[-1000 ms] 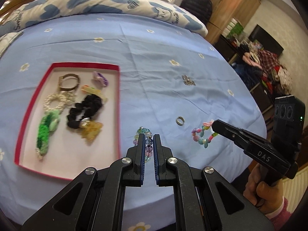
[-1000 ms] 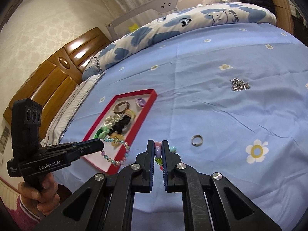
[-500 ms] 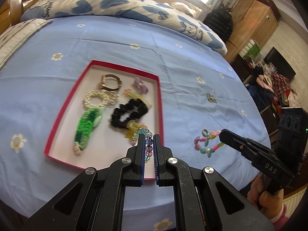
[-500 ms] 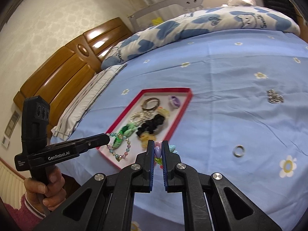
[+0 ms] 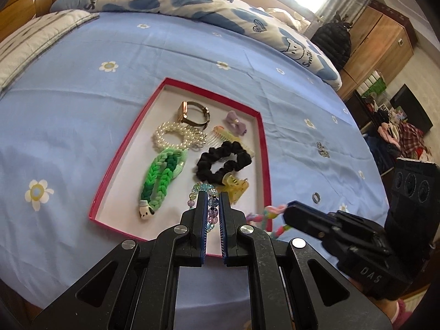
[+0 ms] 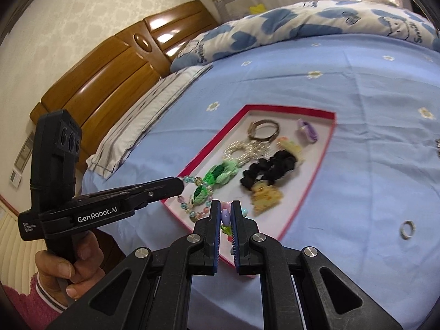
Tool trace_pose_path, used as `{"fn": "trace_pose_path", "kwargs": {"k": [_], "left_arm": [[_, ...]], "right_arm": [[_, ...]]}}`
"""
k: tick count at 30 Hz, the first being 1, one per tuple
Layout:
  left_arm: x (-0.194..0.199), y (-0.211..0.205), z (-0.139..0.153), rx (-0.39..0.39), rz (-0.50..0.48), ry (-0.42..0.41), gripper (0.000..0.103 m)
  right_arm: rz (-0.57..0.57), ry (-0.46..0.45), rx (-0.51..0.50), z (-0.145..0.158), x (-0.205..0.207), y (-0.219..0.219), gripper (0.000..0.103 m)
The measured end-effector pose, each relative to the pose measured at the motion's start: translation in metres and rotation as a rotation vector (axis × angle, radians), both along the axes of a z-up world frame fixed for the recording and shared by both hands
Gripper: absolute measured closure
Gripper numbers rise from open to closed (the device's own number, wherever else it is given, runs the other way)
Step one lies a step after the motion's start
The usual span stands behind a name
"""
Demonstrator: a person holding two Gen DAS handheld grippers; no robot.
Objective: Organize jewelry
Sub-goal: 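Carry both beaded bracelets over the lid and lower them inside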
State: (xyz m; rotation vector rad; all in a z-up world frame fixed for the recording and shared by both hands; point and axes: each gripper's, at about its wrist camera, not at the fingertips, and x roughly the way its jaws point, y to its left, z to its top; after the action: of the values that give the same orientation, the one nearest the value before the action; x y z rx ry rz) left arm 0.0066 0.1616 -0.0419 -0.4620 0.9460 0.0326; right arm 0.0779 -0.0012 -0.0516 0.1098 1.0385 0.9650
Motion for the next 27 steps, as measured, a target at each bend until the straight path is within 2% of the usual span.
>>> {"fn": "trace_pose_path", "kwargs": {"k": [7, 14, 27], "left_arm": [[0.003, 0.009, -0.025, -0.015, 0.018, 0.054, 0.097], [0.004, 0.017, -0.043, -0.010, 0.037, 0.099, 0.097], [0.007, 0.019, -0.064, 0.014, 0.045, 0.174, 0.096]], "right_arm": [[0.031, 0.033, -0.041, -0.023, -0.002, 0.021, 0.096], [0.020, 0.065, -0.096, -0.046, 0.007, 0.021, 0.096], [0.021, 0.078, -0.157, -0.065, 0.010, 0.022, 0.096]]}}
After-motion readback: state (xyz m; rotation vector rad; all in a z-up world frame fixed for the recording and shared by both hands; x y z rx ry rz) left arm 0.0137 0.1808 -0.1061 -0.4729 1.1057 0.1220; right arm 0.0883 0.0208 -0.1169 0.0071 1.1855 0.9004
